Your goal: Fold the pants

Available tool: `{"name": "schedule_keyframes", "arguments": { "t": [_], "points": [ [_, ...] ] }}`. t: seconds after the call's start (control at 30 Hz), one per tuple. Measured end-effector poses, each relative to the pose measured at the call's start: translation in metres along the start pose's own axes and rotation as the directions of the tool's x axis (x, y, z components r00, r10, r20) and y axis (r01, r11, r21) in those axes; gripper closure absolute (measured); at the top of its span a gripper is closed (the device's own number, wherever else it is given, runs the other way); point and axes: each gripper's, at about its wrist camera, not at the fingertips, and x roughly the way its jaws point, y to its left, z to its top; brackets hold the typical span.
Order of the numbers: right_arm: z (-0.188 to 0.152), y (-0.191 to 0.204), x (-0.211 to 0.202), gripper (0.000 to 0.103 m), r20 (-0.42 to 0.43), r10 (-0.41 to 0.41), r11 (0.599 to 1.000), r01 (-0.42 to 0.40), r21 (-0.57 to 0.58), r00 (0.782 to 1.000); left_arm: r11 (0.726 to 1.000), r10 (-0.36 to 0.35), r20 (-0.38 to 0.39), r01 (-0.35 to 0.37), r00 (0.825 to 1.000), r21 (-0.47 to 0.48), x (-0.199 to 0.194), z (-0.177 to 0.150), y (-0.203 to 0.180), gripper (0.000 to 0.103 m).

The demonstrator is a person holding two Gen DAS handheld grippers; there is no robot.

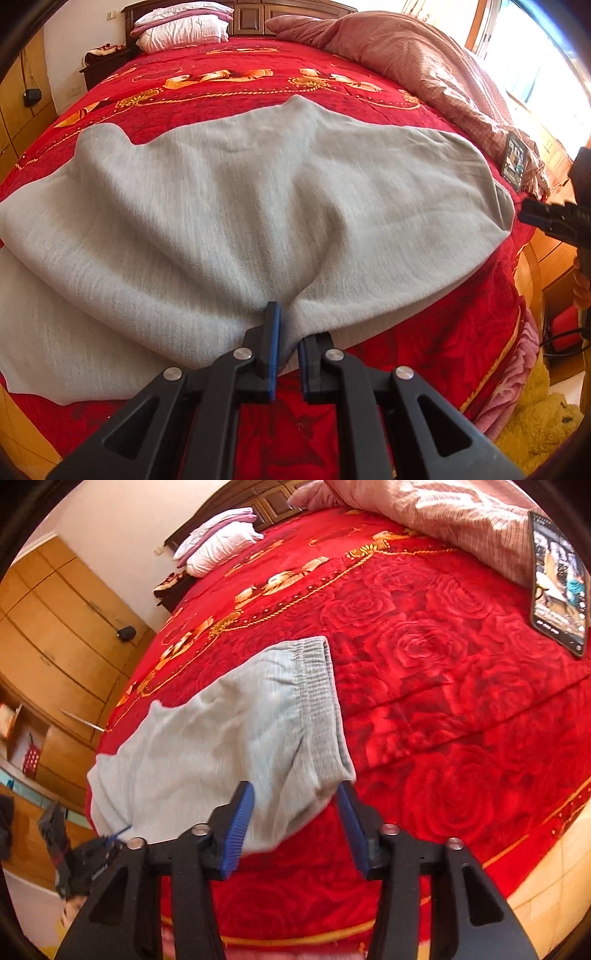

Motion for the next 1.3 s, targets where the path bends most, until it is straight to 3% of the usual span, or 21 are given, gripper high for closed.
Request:
{"name": "schedule_keyframes", "arguments": {
  "t": [0.17, 0.3, 0.37, 0.47, 0.57, 0.63, 0.7, 0.77, 0.83, 0.97, 1.1, 1.2, 1.3],
  "points": [
    [0.003, 0.008, -0.017, 0.093, 0.092, -0.072, 0.997, 0.075, -0.034, 0.993, 0.999, 0.022, 0.028, -0.023, 0.999, 0.031, -0.018, -0.001, -0.009, 0.096],
    [-0.001, 0.004, -0.002, 0.093, 0.027, -0.117, 0.991, 0.119, -0.059, 0.993, 0.996, 0.044, 0.035, -0.046, 0.998, 0.072, -0.033, -0.006, -0.017, 0.096],
    [-0.006, 0.003, 0.011, 0.091, -0.014, -0.173, 0.981, 0.171, -0.093, 0.985, 0.997, 0.033, 0.007, -0.033, 0.999, 0.065, -0.027, -0.011, -0.015, 0.096],
    [-0.011, 0.002, 0.012, 0.086, -0.026, -0.19, 0.977, 0.186, -0.106, 0.981, 0.998, 0.043, -0.046, -0.04, 0.998, 0.057, -0.009, -0.015, -0.014, 0.094],
    [-0.011, 0.01, 0.001, 0.077, 0.007, -0.238, 0.961, 0.236, -0.142, 0.971, 0.999, 0.026, -0.053, -0.024, 0.998, 0.034, -0.008, -0.015, -0.01, 0.087],
    [-0.013, 0.019, -0.01, 0.074, 0.047, -0.278, 0.942, 0.282, -0.181, 0.96, 1.0, 0.004, -0.041, -0.003, 0.999, 0.019, -0.016, -0.015, -0.005, 0.066],
    [-0.014, 0.032, -0.022, 0.072, 0.096, -0.319, 0.916, 0.333, -0.224, 0.943, 1.0, 0.006, -0.014, -0.006, 1.0, -0.006, -0.029, -0.019, 0.003, 0.056],
    [-0.014, 0.045, -0.031, 0.067, 0.136, -0.338, 0.897, 0.363, -0.252, 0.931, 0.999, 0.017, 0.01, -0.016, 1.0, -0.048, -0.042, -0.026, 0.015, 0.053],
    [-0.013, 0.057, -0.033, 0.064, 0.152, -0.316, 0.897, 0.347, -0.274, 0.937, 0.994, 0.048, 0.022, -0.045, 0.999, -0.104, -0.052, -0.034, 0.032, 0.052],
    [-0.015, 0.084, -0.013, 0.062, 0.103, -0.242, 0.908, 0.263, -0.327, 0.965, 0.961, 0.11, 0.038, -0.096, 0.993, -0.259, -0.065, -0.05, 0.078, 0.052],
    [-0.024, 0.1, 0.023, 0.062, 0.042, -0.209, 0.914, 0.211, -0.348, 0.977, 0.891, 0.113, 0.084, -0.063, 0.99, -0.45, -0.07, -0.05, 0.131, 0.052],
    [-0.031, 0.107, 0.048, 0.062, -0.008, -0.172, 0.929, 0.16, -0.333, 0.985, 0.851, 0.126, 0.13, -0.04, 0.983, -0.523, -0.072, -0.039, 0.156, 0.052],
    [-0.037, 0.107, 0.065, 0.062, -0.011, -0.199, 0.924, 0.184, -0.336, 0.98, 0.831, 0.132, 0.165, -0.019, 0.977, -0.555, -0.07, -0.025, 0.175, 0.052]
  ]
}}
